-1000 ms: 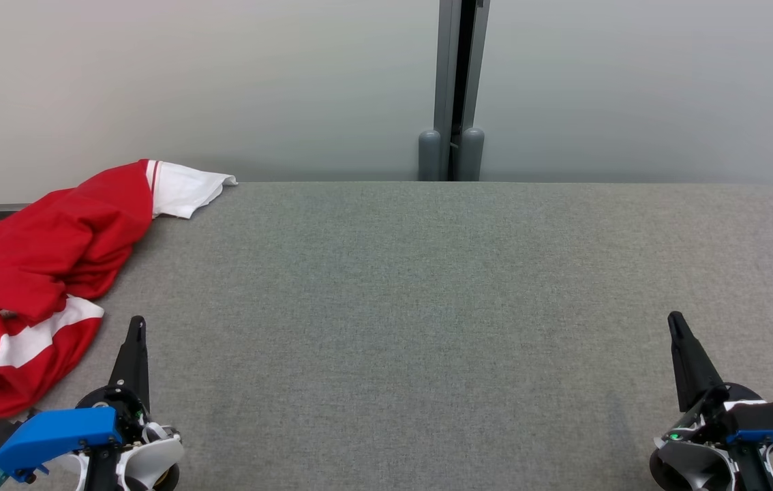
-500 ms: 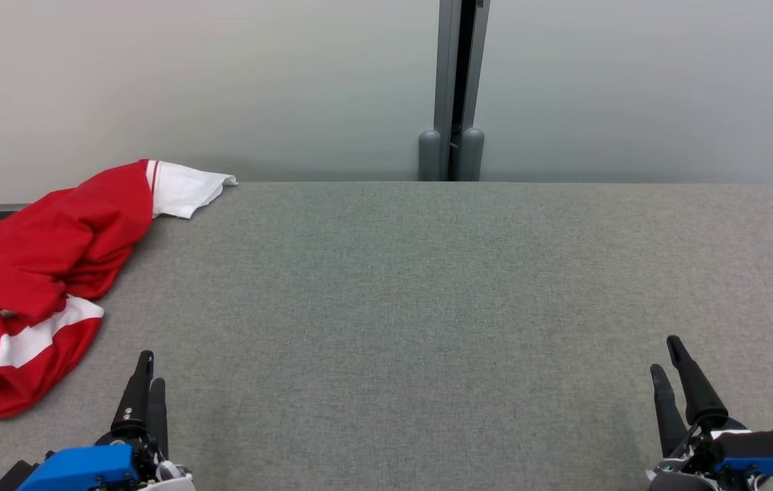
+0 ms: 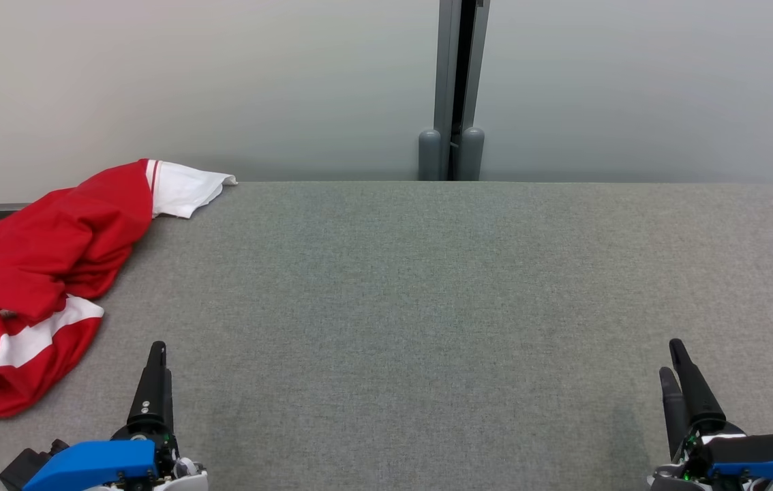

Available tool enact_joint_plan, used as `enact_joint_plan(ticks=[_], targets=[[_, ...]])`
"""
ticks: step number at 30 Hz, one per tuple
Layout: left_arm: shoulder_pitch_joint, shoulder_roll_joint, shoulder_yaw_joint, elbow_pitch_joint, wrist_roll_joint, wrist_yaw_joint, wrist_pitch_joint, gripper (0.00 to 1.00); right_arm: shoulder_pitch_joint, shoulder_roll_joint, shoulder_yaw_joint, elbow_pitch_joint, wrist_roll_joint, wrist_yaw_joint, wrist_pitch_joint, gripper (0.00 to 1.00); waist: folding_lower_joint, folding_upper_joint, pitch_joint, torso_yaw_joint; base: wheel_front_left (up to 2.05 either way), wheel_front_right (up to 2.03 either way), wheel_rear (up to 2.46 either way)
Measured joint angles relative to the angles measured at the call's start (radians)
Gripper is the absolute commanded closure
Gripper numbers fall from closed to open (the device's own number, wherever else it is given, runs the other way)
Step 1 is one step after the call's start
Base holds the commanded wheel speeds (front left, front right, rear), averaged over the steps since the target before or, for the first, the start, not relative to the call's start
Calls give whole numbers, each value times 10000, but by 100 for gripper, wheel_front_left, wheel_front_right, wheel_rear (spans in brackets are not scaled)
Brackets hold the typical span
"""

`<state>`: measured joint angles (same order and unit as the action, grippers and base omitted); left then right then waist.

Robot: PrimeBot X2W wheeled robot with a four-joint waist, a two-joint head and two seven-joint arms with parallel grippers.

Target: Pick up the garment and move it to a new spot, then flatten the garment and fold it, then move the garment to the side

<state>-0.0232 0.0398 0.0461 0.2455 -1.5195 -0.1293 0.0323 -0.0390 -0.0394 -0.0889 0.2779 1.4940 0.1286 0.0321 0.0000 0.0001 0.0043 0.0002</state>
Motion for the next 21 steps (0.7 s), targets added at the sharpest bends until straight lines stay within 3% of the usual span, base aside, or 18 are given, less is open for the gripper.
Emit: enact_joint_plan(ticks=[7, 21], targets=[[0, 6, -163, -313, 1630, 75, -278, 0, 71, 0, 44, -253, -1517, 0, -293, 0, 0, 0, 30, 5, 0, 0, 0], [25, 21, -844, -897, 4872, 702, -803, 0, 266, -8, 42, -871, -4541, 2, -813, 0, 0, -1, 61, 23, 0, 0, 0]])
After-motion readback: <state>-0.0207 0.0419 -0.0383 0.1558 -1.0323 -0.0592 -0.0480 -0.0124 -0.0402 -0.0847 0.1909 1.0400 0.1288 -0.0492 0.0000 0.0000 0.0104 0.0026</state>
